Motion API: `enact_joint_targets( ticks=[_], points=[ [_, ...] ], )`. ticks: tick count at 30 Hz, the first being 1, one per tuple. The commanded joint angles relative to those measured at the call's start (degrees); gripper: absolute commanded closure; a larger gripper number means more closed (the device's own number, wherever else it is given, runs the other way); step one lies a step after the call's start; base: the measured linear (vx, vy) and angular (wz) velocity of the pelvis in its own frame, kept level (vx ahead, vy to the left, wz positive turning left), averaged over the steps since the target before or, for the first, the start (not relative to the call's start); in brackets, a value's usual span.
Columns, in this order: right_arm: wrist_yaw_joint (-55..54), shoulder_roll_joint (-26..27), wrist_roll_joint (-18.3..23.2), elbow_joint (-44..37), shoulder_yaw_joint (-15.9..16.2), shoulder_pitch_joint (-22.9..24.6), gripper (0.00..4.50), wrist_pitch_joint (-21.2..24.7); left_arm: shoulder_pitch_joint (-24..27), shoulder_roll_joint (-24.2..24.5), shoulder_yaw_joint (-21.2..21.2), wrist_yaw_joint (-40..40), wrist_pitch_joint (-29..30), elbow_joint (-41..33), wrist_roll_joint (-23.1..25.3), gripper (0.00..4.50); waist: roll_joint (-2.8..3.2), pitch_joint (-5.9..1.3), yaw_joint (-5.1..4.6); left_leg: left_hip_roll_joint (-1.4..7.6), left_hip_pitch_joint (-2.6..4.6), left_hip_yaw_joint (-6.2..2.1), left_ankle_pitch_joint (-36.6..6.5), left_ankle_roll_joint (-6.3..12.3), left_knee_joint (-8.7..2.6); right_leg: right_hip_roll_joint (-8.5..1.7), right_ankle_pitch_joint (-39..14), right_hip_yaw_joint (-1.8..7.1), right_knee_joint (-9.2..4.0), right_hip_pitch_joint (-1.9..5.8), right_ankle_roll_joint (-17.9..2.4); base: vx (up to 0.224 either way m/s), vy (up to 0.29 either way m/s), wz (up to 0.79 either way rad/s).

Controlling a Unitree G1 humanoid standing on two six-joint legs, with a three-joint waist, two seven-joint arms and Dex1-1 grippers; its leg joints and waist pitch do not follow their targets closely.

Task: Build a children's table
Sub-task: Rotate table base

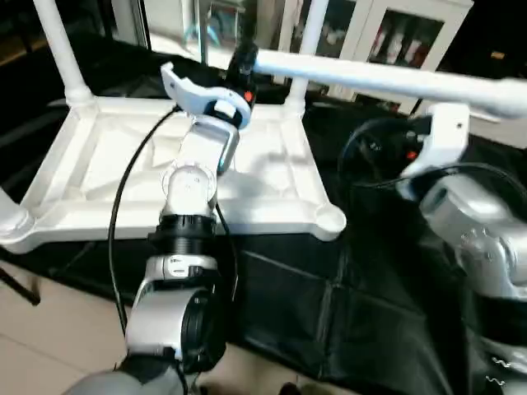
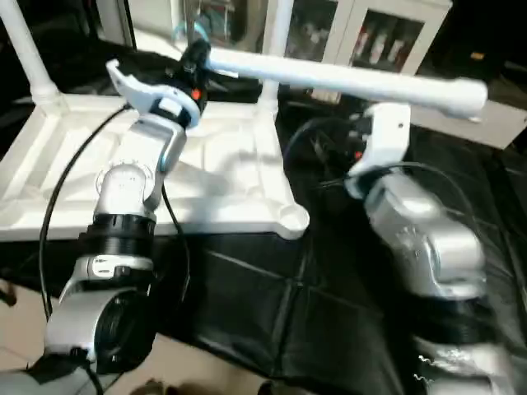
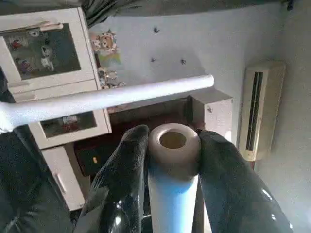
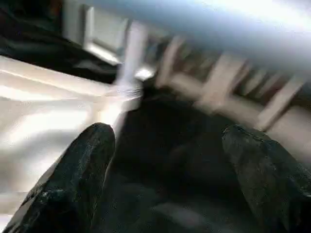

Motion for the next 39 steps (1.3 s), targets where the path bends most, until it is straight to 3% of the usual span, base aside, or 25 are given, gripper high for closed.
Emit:
enact_joint_targets(
  ticks=[1,2,3,4,5,9,10,15,21,29,36,39],
  points=[
    [0.27,-2.50,-7.75,-1.47,3.22,-0.36,0.23,-5.70,-1.86,-1.03,-1.25,-1.18,0.62,-0.15,1.01,3.17,0.10,-4.75,0.25,1.84,0.78,-1.12,-8.62,-2.28,-3.43,-2.29,-13.95,2.18,-3.68,4.06,-2.60,0.000,0.000,0.00],
    [-0.64,-5.00,-13.86,-1.79,5.44,-0.77,0.17,-9.26,-1.74,-0.84,-1.63,-1.46,0.70,-0.21,1.49,3.17,-0.01,-4.84,0.14,1.86,0.75,-1.21,-8.97,-2.12,-3.37,-2.27,-14.74,2.13,-3.66,4.17,-2.51,0.000,0.000,0.00],
    [-0.64,-5.00,-13.86,-1.79,5.44,-0.77,0.08,-9.26,-1.74,-0.84,-1.63,-1.46,0.70,-0.21,1.49,3.17,-0.04,-4.80,0.09,1.90,0.73,-1.25,-9.01,-2.18,-3.36,-2.22,-15.04,2.11,-3.75,4.09,-2.42,0.000,0.000,0.00],
    [-1.80,-8.10,-19.78,-2.10,8.03,-1.48,0.08,-10.72,-1.69,-0.81,-1.66,-1.59,0.78,-0.20,1.65,3.17,0.01,-4.75,-0.07,1.85,0.74,-1.22,-9.40,-1.86,-3.35,-2.12,-15.19,2.12,-3.72,4.00,-2.54,0.000,0.000,0.00],
    [-2.41,-9.53,-22.30,-1.63,9.30,-1.97,0.02,-10.84,-1.57,-0.65,-1.90,-1.83,0.91,-0.28,2.09,3.17,-0.09,-4.74,-0.14,1.83,0.82,-1.18,-9.64,-1.59,-3.30,-1.95,-15.23,2.10,-3.77,4.03,-2.57,0.000,0.000,0.00],
    [-3.37,-12.96,-29.35,1.57,13.23,-3.43,0.00,-11.46,-0.79,-0.11,-3.40,-3.08,1.85,-1.12,4.14,3.17,0.01,-4.88,-0.37,1.94,0.96,-1.15,-10.02,-0.10,-3.15,-1.88,-14.64,2.07,-3.66,3.83,-4.05,0.000,0.000,0.00],
    [-3.37,-12.96,-29.35,1.57,13.23,-3.43,0.00,-11.46,-0.79,-0.11,-3.40,-3.08,1.85,-1.12,4.14,3.17,0.00,-4.89,-0.39,1.92,0.97,-1.12,-10.12,0.06,-3.10,-1.93,-14.46,2.09,-3.59,3.86,-4.36,0.000,0.000,0.00],
    [-1.23,-15.29,-38.48,9.82,16.81,-4.93,0.00,-12.05,0.40,0.60,-5.29,-4.50,3.78,-3.13,6.53,3.17,-0.25,-5.13,-0.38,2.15,0.96,-1.04,-8.48,1.89,-2.86,-2.07,-10.25,2.19,-3.10,4.06,-7.94,0.000,0.000,0.00],
    [0.21,-16.18,-38.43,12.85,16.41,-4.58,0.00,-12.65,0.77,1.36,-5.91,-5.99,4.35,-4.01,7.80,3.17,-0.25,-5.08,-0.43,2.20,1.10,-0.96,-8.74,3.37,-2.71,-2.12,-10.41,2.25,-2.99,4.11,-9.22,0.000,0.000,0.00],
    [3.31,-16.64,-38.50,16.38,14.08,-4.60,0.00,-16.54,1.43,3.33,-7.53,-9.59,7.06,-5.49,9.56,3.17,-0.09,-4.93,-0.65,2.27,1.13,-0.95,-9.99,3.54,-2.66,-2.12,-11.88,2.17,-3.12,3.95,-9.73,0.000,0.000,0.00],
    [8.74,-15.67,-31.40,14.95,10.65,-1.93,0.00,-16.20,1.16,9.07,-12.98,-18.93,5.45,-5.76,17.08,3.17,-0.09,-4.71,-0.58,2.44,1.20,-1.01,-10.60,4.17,-2.89,-2.23,-12.46,2.27,-3.39,3.81,-9.53,0.000,0.000,0.00],
    [9.64,-15.39,-30.33,14.74,10.06,-1.41,0.00,-15.89,0.70,10.33,-13.80,-21.10,5.06,-5.68,17.99,3.17,0.06,-4.75,-0.61,2.52,1.17,-1.08,-10.02,3.70,-2.89,-2.31,-11.39,2.29,-3.06,3.93,-10.40,0.000,0.000,0.00]
  ],
)
